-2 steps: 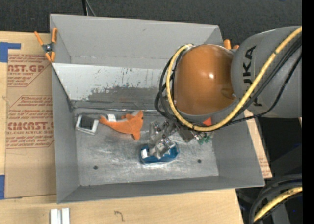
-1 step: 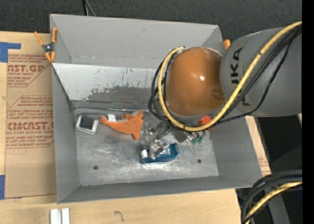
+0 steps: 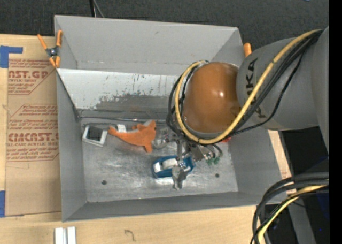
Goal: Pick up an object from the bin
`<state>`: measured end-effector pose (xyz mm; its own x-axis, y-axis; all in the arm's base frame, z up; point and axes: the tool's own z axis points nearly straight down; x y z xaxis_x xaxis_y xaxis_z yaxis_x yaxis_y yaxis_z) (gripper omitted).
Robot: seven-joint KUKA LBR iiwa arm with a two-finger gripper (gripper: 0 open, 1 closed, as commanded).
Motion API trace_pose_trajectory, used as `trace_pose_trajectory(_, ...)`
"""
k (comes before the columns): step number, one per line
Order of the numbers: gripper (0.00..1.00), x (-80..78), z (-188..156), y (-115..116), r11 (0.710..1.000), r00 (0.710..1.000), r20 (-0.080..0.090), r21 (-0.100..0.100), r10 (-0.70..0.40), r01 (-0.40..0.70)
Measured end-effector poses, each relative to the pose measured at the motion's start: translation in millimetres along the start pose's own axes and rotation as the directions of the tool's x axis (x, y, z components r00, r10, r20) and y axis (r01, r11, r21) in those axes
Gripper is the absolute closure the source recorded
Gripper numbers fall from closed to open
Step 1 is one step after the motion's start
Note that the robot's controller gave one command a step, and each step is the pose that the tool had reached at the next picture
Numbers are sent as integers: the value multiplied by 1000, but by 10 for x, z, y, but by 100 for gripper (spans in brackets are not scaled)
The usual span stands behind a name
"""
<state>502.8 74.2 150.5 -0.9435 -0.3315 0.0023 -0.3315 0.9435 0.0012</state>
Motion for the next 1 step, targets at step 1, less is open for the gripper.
trace_pose_trajectory(1,0,-6,-10,2,1000,1000,2,0,-1,1)
